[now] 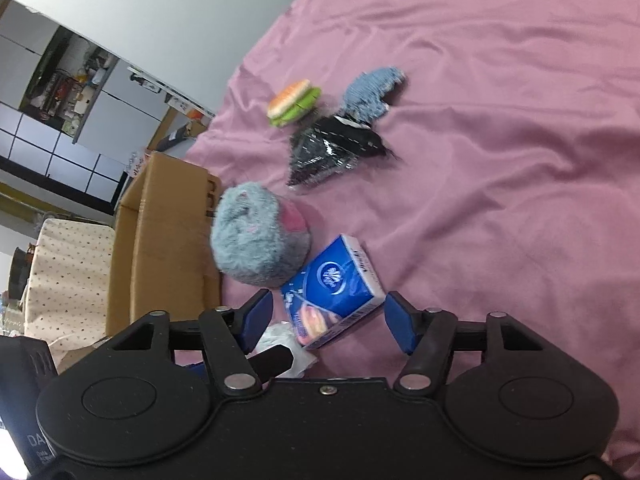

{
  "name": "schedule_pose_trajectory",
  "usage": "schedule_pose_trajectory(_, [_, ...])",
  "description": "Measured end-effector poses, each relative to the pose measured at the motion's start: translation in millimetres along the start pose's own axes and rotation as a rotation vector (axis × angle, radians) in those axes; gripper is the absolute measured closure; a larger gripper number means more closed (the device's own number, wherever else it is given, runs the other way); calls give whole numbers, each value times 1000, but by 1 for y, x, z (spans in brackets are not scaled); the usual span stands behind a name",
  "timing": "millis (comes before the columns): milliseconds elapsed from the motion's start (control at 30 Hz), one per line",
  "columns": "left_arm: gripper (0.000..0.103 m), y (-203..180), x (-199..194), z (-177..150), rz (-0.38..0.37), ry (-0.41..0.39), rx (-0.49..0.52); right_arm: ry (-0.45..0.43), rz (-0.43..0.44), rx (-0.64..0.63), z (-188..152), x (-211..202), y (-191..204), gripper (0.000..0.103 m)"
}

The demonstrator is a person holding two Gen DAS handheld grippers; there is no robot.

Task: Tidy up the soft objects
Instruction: 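Move left tool to the white tissue pack while right tool approaches the blue tissue box, then close left tool on the white tissue pack while right tool grasps the blue tissue box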

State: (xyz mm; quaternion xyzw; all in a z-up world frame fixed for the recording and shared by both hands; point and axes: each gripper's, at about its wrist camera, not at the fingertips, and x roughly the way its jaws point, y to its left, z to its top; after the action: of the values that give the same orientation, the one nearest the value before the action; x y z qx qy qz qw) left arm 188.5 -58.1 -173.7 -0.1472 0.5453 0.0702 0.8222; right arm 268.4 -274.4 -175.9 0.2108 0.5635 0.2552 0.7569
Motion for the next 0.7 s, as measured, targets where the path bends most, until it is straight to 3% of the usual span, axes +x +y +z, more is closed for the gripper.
schedule_pose_trajectory(233, [45,-1,19,4,-1,32,-9,69,25,42,3,20,-11,46])
schedule_pose_trajectory(500, [56,-2,25,3,-39,50,-33,67,45,112,7,27,-27,48])
schedule_pose_trajectory(533, [57,-2,25,2,-40,47,-35,62,48,115,7,28,-28,51])
schedule_pose_trajectory(567, [57,-2,24,2,-41,44,-37,52,40,110,7,28,-28,63])
schedule_pose_trajectory(700, [58,-5,13,0,-53,13,-30,22,29,88,5,23,-29,75])
